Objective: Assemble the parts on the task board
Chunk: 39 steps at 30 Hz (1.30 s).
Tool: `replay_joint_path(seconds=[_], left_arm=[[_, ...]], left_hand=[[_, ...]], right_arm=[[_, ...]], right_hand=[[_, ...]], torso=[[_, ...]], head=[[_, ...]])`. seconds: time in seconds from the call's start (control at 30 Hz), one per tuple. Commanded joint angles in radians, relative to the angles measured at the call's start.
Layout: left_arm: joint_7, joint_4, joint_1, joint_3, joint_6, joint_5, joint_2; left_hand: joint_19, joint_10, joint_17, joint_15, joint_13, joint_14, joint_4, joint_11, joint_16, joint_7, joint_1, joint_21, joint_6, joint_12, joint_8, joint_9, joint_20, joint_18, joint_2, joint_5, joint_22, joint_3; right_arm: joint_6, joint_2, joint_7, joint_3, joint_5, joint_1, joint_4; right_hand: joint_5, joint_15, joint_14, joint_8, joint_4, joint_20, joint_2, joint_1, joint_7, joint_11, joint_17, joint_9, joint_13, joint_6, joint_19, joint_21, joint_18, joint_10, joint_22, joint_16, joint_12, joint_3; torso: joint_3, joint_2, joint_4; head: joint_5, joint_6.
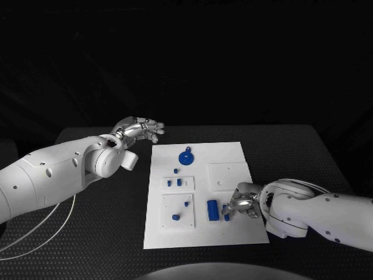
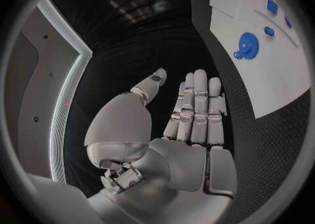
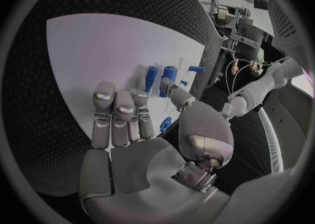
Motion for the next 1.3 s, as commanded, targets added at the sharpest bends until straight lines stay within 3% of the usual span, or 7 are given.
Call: replay_joint_path(seconds=[0.03,0.13,0.3,0.5,0.7,0.97,1.3], left_arm=[[0.005,0.002,0.0,0.001,0.014,0.005,0.002],[0.005,0.002,0.0,0.001,0.014,0.005,0.002],[0.004,0.001,0.0,0.0,0.013,0.005,-0.001],[0.005,0.001,0.0,0.0,0.014,0.005,0.0],[0.005,0.002,0.0,0.0,0.014,0.005,0.001],[0.005,0.002,0.0,0.0,0.015,0.005,0.001],[0.004,0.002,0.0,0.0,0.014,0.005,0.001]], left_hand=[[0.007,-0.007,0.001,0.002,0.0,0.005,0.007,0.003,-0.005,0.002,-0.009,-0.004,-0.008,0.003,0.003,-0.001,-0.002,0.009,0.002,0.004,0.001,0.001],[0.007,-0.007,0.001,0.002,0.0,0.005,0.007,0.003,-0.005,0.002,-0.009,-0.005,-0.008,0.003,0.003,-0.001,-0.002,0.009,0.002,0.004,0.001,0.001],[0.007,-0.007,0.001,0.002,0.0,0.005,0.007,0.003,-0.005,0.002,-0.009,-0.005,-0.009,0.003,0.003,-0.002,-0.002,0.009,0.002,0.004,0.002,0.001],[0.007,-0.007,0.002,0.002,0.0,0.005,0.007,0.003,-0.005,0.002,-0.009,-0.005,-0.009,0.003,0.003,-0.002,-0.002,0.009,0.002,0.004,0.002,0.001],[0.007,-0.007,0.002,0.002,0.0,0.005,0.008,0.003,-0.005,0.003,-0.009,-0.005,-0.009,0.003,0.003,-0.002,-0.002,0.009,0.002,0.004,0.002,0.001],[0.007,-0.007,0.002,0.002,0.0,0.005,0.008,0.003,-0.006,0.003,-0.009,-0.006,-0.01,0.003,0.003,-0.002,-0.002,0.009,0.002,0.004,0.002,0.001],[0.007,-0.007,0.003,0.002,0.0,0.005,0.008,0.003,-0.006,0.003,-0.009,-0.006,-0.01,0.003,0.003,-0.002,-0.002,0.009,0.002,0.004,0.003,0.001]], right_arm=[[0.016,-0.001,0.005,0.0,-0.012,-0.001,-0.001],[0.038,-0.008,0.016,0.0,-0.017,-0.001,0.0],[0.118,-0.025,0.037,0.0,-0.014,-0.001,0.005],[0.169,-0.032,0.038,0.0,-0.011,-0.001,0.007],[0.163,-0.029,0.036,0.0,-0.024,-0.001,0.002],[0.129,-0.019,0.029,0.0,-0.028,-0.001,-0.004],[0.103,-0.01,0.003,0.0,-0.084,-0.001,-0.016]], right_hand=[[0.002,-0.006,-0.001,0.0,0.001,-0.007,-0.009,0.0,0.004,-0.001,0.0,-0.001,0.002,0.001,0.002,0.001,0.02,-0.003,0.006,-0.002,-0.006,-0.01],[0.002,-0.007,-0.001,-0.001,-0.002,-0.008,-0.012,0.004,0.004,-0.001,0.0,-0.001,0.002,0.001,0.001,0.0,0.02,-0.003,0.006,-0.003,-0.006,-0.013],[0.002,-0.007,-0.002,-0.002,-0.021,-0.012,-0.051,0.036,0.004,-0.001,0.0,-0.001,0.004,-0.002,0.001,0.0,0.02,-0.005,0.006,-0.004,-0.006,-0.021],[0.002,-0.006,-0.002,-0.001,-0.053,-0.013,-0.069,0.094,0.006,0.001,0.0,0.002,0.006,-0.006,-0.002,-0.001,0.02,-0.007,0.007,-0.006,-0.006,-0.058],[0.002,-0.005,-0.002,-0.001,-0.064,-0.011,-0.054,0.13,0.006,0.001,0.0,0.003,0.007,-0.006,-0.005,-0.002,0.02,-0.008,0.007,-0.007,-0.006,-0.082],[0.002,-0.005,-0.002,0.0,-0.047,-0.008,-0.035,0.119,0.006,0.001,0.001,0.003,0.007,-0.003,-0.005,-0.004,0.02,-0.006,0.005,-0.007,-0.007,-0.101],[0.002,-0.006,-0.002,-0.001,-0.006,-0.007,0.03,0.065,0.003,-0.002,0.003,0.0,0.006,0.003,-0.006,-0.005,0.02,-0.004,0.005,-0.005,-0.008,-0.109]], torso=[[-0.0004,0.0,0.0001],[-0.0003,0.0,0.0008],[0.0003,0.0,0.0003],[0.0014,0.0,-0.0011],[0.0015,0.0,-0.0011],[0.0008,0.0,0.0005],[-0.001,0.0,0.0011]], head=[[0.003,0.001],[0.002,0.001],[0.003,0.003],[0.002,0.004],[0.002,0.004],[0.0,0.001],[0.002,-0.001]])
